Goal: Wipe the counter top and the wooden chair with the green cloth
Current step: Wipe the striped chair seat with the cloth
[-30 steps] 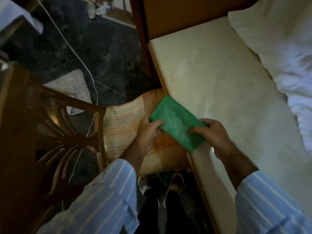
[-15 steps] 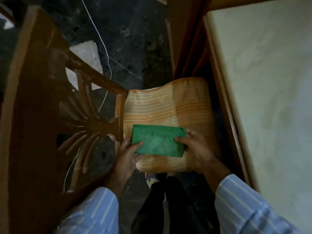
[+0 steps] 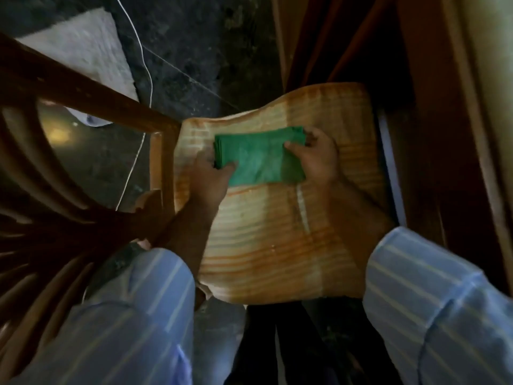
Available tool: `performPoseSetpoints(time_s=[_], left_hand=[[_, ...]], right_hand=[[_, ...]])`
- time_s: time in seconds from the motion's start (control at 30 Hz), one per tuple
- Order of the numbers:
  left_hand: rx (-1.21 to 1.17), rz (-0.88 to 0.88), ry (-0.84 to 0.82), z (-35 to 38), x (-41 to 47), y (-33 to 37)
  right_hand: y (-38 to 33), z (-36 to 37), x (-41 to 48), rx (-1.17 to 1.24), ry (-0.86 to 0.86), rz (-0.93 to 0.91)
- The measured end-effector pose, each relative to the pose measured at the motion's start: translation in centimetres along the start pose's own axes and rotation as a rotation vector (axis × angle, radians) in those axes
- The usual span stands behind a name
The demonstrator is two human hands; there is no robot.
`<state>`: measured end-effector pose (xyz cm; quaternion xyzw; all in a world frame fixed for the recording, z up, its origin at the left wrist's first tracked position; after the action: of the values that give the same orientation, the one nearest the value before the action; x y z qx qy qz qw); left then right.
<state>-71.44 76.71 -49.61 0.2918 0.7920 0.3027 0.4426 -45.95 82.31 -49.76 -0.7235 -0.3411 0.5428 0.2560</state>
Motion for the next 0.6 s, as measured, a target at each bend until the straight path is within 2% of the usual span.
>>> performPoseSetpoints(time_s=[0.13,0.17,0.23,0.33,0.37,0.43,0.6], left_hand=[[0.276,0.188,0.094,0.7,4.3,3.5],[0.426,0.275,0.119,1.0,4.6,4.3],[0.766,0.541,0.111,2.5,3.7,6.0],[0.987,0.871,-0.244,7.4,1.3,5.1],[1.045,0.905,-0.323,8.5,0.9,4.2],[1.091,0.907,-0.331,9.3,1.2,3.2],[1.065,0.884,-0.174,10.6,3.0,4.1]], right_hand=[[-1.8,-0.3,5.0,0.069,0.041,-0.089],[-2.0,-1.2,5.6,-0.001,0.093,-0.136],[-1.5,-3.4,5.4,-0.371,0.239,-0.272],[1.9,-5.7,3.8,-0.848,0.343,-0.38],[2.9,-5.9,3.4,-0.973,0.332,-0.419],[4.0,-5.8,3.1,-1.155,0.349,-0.532],[4.6,-6.0,3.6,-1.182,0.509,-0.613]])
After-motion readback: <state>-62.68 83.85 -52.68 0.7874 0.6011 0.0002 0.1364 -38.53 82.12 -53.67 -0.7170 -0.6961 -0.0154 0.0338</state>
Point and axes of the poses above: each hand's wrist, its own x-axis towards the middle knuckle, its own z-axis out of the palm, y = z × x, the point moved 9 cm from there along x, towards the middle knuckle, and after that the axes turned 3 degrees about -x, right-handed, at the moved point
